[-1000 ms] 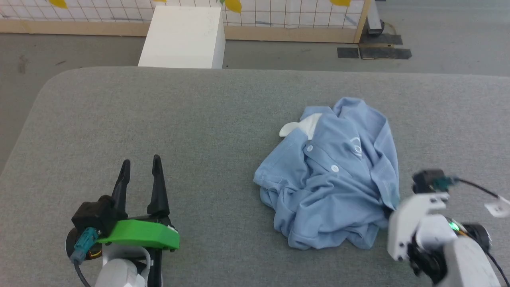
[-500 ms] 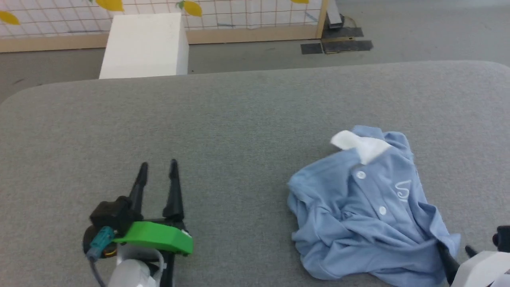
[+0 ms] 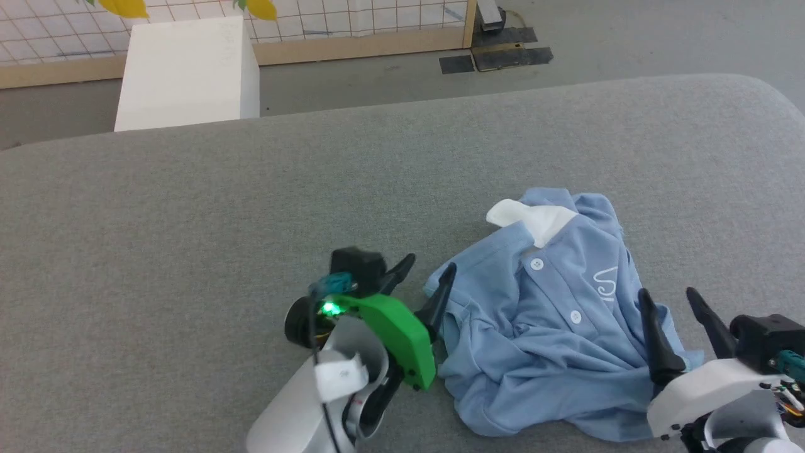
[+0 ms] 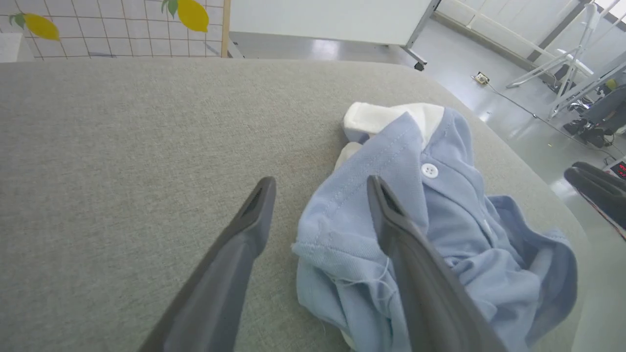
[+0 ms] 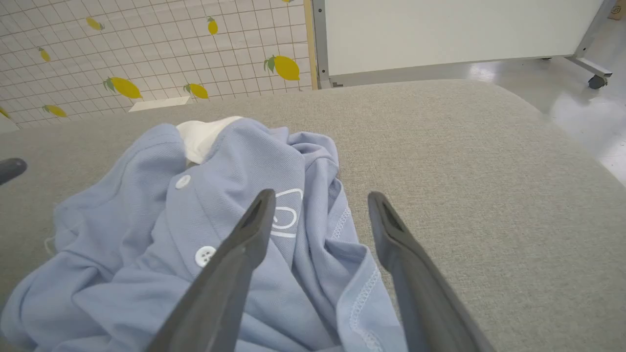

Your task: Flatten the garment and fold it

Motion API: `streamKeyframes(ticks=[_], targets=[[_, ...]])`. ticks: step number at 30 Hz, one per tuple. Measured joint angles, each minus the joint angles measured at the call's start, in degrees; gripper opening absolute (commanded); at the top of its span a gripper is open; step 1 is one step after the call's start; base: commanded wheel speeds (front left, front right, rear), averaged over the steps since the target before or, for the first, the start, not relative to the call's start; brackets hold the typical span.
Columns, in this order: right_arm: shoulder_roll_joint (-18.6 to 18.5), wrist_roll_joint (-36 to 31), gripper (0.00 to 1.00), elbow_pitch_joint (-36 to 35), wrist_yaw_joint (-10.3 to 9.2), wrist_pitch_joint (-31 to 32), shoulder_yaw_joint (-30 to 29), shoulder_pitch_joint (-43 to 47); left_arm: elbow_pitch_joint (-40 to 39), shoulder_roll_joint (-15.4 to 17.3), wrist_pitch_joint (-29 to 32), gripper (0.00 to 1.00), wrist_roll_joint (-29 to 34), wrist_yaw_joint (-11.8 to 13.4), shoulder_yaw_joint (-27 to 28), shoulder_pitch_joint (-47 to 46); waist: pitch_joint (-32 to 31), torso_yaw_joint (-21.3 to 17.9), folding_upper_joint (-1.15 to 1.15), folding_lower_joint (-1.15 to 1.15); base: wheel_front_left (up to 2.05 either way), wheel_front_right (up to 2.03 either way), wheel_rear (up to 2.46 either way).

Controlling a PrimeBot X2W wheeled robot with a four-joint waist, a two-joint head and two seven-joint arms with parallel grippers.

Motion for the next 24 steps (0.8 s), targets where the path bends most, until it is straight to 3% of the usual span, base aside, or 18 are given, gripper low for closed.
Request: streamKeyframes(ticks=[3, 4, 7, 10, 12, 13, 18, 24], targets=[[0.0, 0.0, 1.0, 1.1, 0.0, -0.9, 1.5, -0.5, 3.7, 0.0, 5.4, 1.0, -0.8, 2.9, -2.9, -3.9, 0.6, -0.7, 0.0, 0.0, 0.0, 0.0, 0.0], [0.0, 0.1, 1.0, 1.8, 0.0, -0.9, 2.3, -0.8, 6.8, 0.0, 10.4, 1.0, -0.4, 5.1, -4.5, -6.2, 0.9, -1.4, 0.0, 0.0, 0.0, 0.0, 0.0], [0.0, 0.3, 1.0, 2.5, 0.0, -1.2, 3.1, -1.5, 8.6, 0.0, 15.2, 1.0, -1.1, 6.4, -5.6, -7.5, 1.2, -2.3, 0.0, 0.0, 0.0, 0.0, 0.0], [0.0, 0.6, 1.0, 2.9, 0.0, -1.5, 3.3, -1.6, 8.6, 0.0, 19.5, 0.98, -3.9, 5.7, -6.4, -7.9, 1.6, -3.0, 0.0, 0.0, 0.0, 0.0, 0.0], [0.0, 0.8, 1.0, 3.0, 0.0, -1.7, 3.2, -1.6, 7.7, 0.0, 21.0, 0.11, -5.5, 4.3, -7.1, -7.9, 1.7, -3.4, 0.0, 0.0, 0.0, 0.0, 0.0], [0.0, 0.8, 1.0, 3.0, 0.0, -1.9, 3.2, -1.6, 7.1, 0.0, 21.0, 0.0, -6.0, 3.9, -7.1, -7.9, 1.8, -3.5, 0.0, 0.0, 0.0, 0.0, 0.0], [0.0, 0.8, 1.0, 3.0, 0.0, -2.2, 2.4, -1.7, 3.1, 0.2, 14.2, 0.0, -5.5, 4.0, -5.9, -7.9, 1.6, -3.0, 0.0, 0.0, 0.0, 0.0, 0.0], [0.0, 0.8, 1.0, 2.9, 0.0, -2.2, 2.3, -2.0, -1.9, 2.6, -0.5, 0.0, -2.2, 7.5, -0.3, -7.8, 1.2, -0.9, 0.0, 0.0, 0.0, 0.0, 0.0]])
